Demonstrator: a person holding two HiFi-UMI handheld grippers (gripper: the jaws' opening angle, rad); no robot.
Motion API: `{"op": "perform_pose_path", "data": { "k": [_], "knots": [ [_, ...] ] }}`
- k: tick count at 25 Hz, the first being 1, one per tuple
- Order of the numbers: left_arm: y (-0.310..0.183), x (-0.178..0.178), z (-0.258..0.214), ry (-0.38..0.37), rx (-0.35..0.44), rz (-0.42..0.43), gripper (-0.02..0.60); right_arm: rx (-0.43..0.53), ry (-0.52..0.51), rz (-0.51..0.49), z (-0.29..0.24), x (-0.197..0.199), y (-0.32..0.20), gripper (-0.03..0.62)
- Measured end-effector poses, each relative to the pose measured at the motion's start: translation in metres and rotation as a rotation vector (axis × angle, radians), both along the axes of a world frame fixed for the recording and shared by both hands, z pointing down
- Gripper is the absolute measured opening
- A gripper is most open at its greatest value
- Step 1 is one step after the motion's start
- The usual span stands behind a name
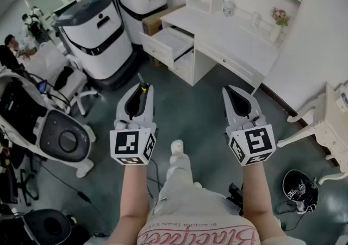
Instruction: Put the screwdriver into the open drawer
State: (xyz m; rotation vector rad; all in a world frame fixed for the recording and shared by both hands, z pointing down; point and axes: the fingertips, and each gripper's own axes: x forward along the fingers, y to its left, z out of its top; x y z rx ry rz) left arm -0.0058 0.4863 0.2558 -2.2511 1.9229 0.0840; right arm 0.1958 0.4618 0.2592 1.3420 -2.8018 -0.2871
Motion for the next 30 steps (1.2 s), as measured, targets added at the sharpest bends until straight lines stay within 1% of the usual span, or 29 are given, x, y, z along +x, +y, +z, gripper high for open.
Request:
{"op": "perform_pose_path", "data": {
  "k": [6, 10, 14, 22, 30],
  "knots": [
    [-0.021, 0.002, 0.006, 0.005, -0.014, 0.002, 0.092, -0.01, -0.003, -0.012, 0.004, -0.003, -0.022, 0.002],
    [-0.044, -0.004, 0.004, 0.013, -0.011, -0.003, 0.092, -0.007, -0.014, -0.024, 0.002, -0.008, -0.045, 0.002],
    [-0.071, -0.011, 0.004, 0.016, -0.017, -0.01, 0.092, -0.011, 0.003, -0.023, 0.004, -0.015, -0.072, 0.002],
    [-0.135, -0.028, 0.008, 0.015, -0.033, -0.015, 0.092, -0.043, 0.009, -0.025, 0.014, -0.033, -0.137, 0.002],
    [-0.211, -0.056, 0.011, 0.046, -0.051, -0.01, 0.092, -0.072, 0.038, -0.027, 0.018, -0.061, -0.208, 0.002]
  ]
}}
